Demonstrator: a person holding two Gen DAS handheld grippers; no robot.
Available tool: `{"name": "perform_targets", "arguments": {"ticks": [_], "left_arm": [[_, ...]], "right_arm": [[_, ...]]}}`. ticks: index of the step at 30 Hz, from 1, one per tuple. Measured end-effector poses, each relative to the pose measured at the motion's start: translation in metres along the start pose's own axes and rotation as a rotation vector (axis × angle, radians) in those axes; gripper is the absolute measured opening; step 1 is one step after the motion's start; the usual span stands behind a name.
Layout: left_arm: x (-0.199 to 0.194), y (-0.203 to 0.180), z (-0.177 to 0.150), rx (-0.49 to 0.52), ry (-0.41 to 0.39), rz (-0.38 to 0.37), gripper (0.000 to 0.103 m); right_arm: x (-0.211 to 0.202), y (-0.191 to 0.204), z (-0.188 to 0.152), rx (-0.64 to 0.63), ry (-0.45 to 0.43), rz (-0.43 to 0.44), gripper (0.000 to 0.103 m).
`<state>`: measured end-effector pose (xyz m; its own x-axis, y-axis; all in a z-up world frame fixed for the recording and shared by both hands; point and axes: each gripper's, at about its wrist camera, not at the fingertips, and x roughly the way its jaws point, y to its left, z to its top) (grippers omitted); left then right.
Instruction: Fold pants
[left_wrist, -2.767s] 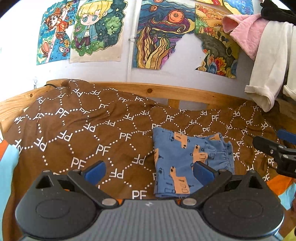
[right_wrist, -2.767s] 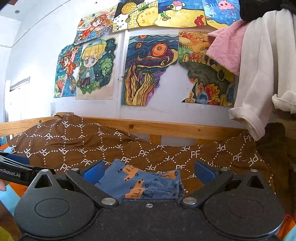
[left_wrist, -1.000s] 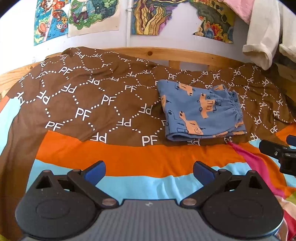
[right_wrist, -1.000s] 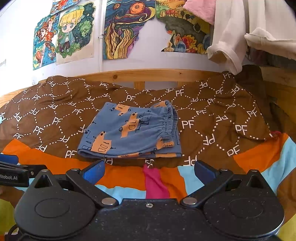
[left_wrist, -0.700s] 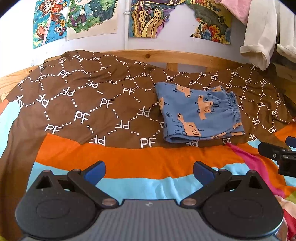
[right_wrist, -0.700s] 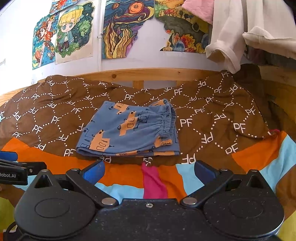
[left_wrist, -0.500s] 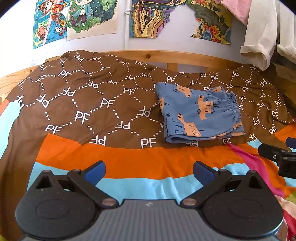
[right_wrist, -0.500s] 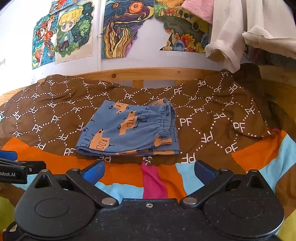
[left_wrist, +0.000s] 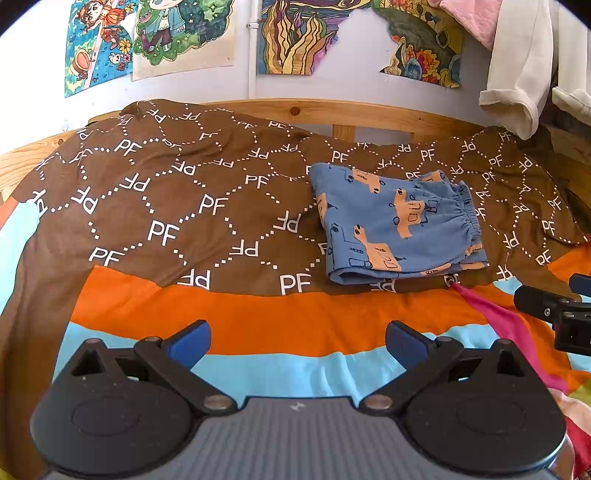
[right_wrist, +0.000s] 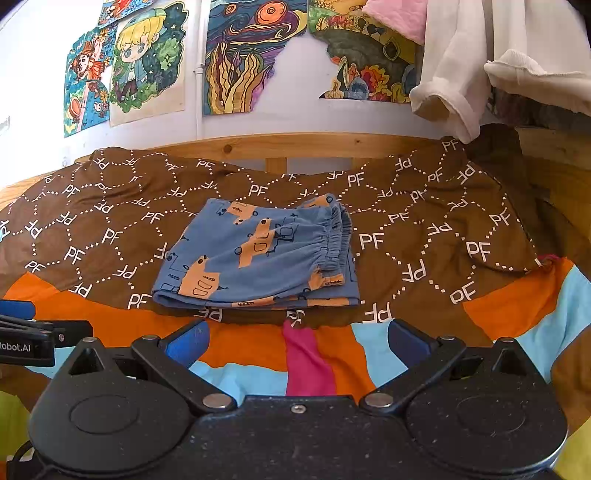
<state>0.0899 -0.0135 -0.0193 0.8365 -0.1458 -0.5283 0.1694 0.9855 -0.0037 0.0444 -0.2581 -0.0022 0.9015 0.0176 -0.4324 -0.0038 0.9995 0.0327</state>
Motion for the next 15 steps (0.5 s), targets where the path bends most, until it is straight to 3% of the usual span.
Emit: {"name": "perform_targets", "arguments": {"ticks": [15], "left_arm": [[0.0001,-0.0026,-0.0006,0.005,0.005,-0.006,0.103]], "right_arm": [[0.0007,-0.0001,-0.0009,0.003,0.003,-0.001,0.102]]}}
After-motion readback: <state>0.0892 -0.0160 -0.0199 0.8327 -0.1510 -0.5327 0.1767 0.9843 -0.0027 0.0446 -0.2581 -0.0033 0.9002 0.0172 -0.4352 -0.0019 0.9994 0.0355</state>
